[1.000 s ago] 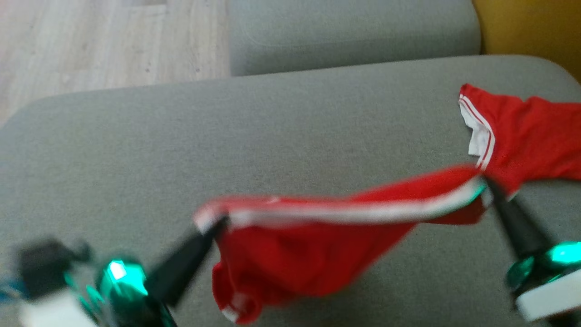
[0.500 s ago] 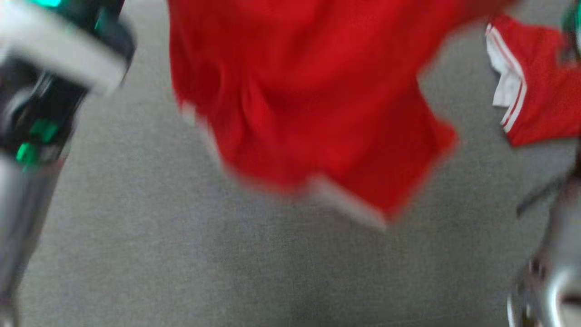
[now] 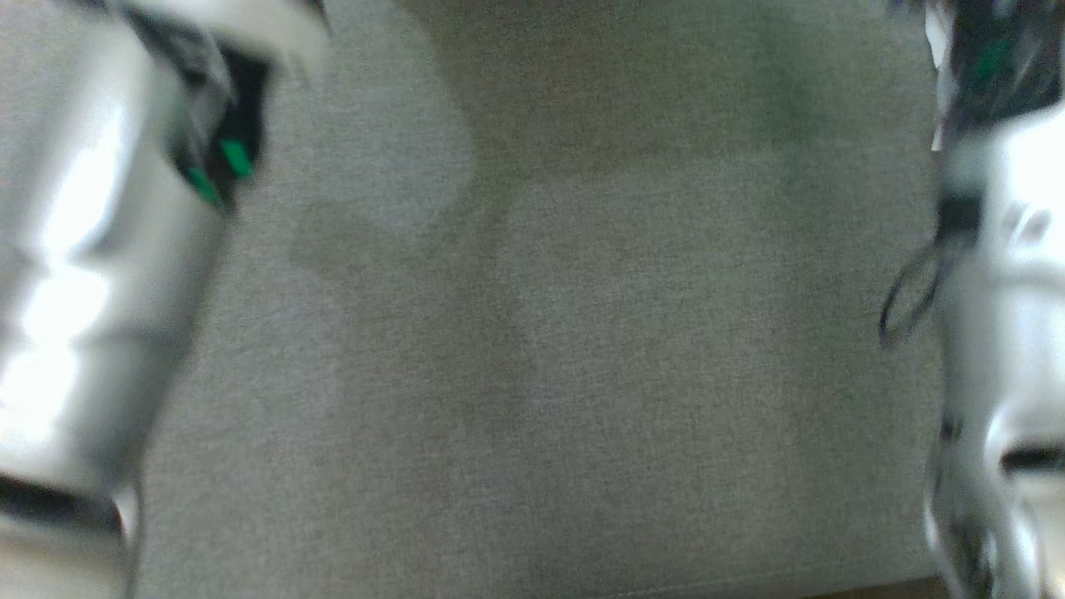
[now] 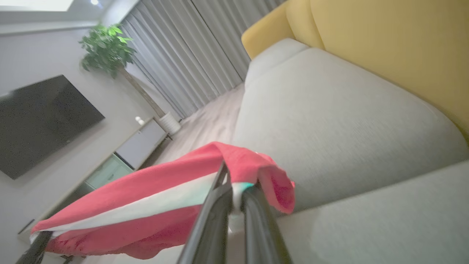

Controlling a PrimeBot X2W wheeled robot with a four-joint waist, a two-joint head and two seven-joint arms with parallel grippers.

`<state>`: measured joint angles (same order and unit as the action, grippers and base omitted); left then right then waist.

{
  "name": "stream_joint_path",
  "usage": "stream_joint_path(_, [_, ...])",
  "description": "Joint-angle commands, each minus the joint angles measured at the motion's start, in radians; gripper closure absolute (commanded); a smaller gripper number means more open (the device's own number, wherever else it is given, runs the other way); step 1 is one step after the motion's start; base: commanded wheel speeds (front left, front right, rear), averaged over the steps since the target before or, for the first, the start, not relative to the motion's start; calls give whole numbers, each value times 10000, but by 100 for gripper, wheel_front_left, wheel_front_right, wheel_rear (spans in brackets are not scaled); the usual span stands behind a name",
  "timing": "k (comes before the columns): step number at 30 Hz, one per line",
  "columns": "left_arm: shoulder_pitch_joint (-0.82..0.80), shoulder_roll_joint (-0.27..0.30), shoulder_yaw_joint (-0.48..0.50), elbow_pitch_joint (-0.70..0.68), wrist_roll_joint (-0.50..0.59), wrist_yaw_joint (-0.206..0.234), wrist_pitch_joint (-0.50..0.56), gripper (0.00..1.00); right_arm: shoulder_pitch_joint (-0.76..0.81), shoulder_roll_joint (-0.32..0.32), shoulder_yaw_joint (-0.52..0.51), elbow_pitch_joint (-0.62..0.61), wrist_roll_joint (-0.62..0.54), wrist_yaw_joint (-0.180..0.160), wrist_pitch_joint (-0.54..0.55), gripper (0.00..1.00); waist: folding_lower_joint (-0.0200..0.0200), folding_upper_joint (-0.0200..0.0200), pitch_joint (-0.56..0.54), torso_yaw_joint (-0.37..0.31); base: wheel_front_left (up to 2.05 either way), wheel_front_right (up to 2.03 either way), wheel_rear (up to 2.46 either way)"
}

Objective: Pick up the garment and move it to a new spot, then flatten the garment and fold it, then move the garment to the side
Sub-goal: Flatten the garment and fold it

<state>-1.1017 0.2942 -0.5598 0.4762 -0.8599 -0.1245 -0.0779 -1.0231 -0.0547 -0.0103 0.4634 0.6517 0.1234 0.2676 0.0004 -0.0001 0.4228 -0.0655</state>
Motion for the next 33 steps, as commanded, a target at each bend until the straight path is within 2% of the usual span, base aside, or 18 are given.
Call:
stream_joint_path(1, [653,275,-21,-270,-63,-46,-401,100,999,45,35,-500,-329,73,-239,100,-4,1,-240,137,0,0,0])
stream_joint_path(4, [2016,291,-797,-920,-441,-55,-734,100,2948,45,-97,-1342,-780,73,-12,100,-4,1,-368,354,0,0,0])
stream_joint_path(8, [4106,763,-1992,-1837,-346,-58,-1106,100,6066,32,-432,-3009,-1331,73,610,100,-4,1,-799,635,0,0,0])
stream_joint_path(9, [4692,846,-2204,-2017,-346,-58,-1204,100,6889,34,-579,-3448,-1354,73,768,100,-4,1,-1007,704,0,0,0])
stream_joint_path(10, [4692,846,-2204,-2017,-346,-58,-1204,100,6889,34,-579,-3448,-1354,73,768,100,-4,1,-1007,704,0,0,0])
stream_joint_path(12, [5819,1013,-2476,-2478,-405,-6,-1355,100,8468,38,-709,-4446,-1258,73,1242,100,-4,1,-1309,786,0,0,0])
stream_joint_path(16, [7974,1483,-2677,-3748,-760,503,-1522,100,11243,42,-880,-6640,-1183,73,2218,100,-4,1,-1819,845,0,0,0])
stream_joint_path(17, [8448,1612,-2687,-4155,-876,673,-1540,100,11818,42,-1051,-7194,-1138,73,2421,100,-4,1,-1880,871,0,0,0])
stream_joint_path(18, [9236,1875,-2736,-4998,-1052,1007,-1542,100,12792,43,-1384,-8262,-1097,73,2860,100,-4,1,-1925,963,0,0,0])
stream_joint_path(20, [9705,2107,-2737,-5782,-1157,1298,-1495,100,13374,43,-1684,-9186,-999,73,3281,100,-4,1,-1811,1082,0,0,0])
stream_joint_path(23, [9773,2210,-2498,-6630,-1486,1535,-1357,100,13190,43,-1939,-10029,-1042,73,4018,100,-4,1,-1490,1302,0,0,0])
stream_joint_path(26, [9207,2109,-2197,-6938,-1951,1486,-969,100,11934,-107,-1842,-10206,-1411,73,5022,100,-4,1,-1088,1569,0,0,0])
stream_joint_path(30, [8017,1726,-1734,-6729,-2735,1330,-330,100,9412,-305,-1551,-9525,-1751,73,6527,100,-4,1,-561,2024,0,0,0])
stream_joint_path(33, [7012,1174,-1565,-6030,-3198,1288,143,100,7571,-342,-1561,-8616,-2030,73,7506,100,-4,1,-305,2498,0,0,0])
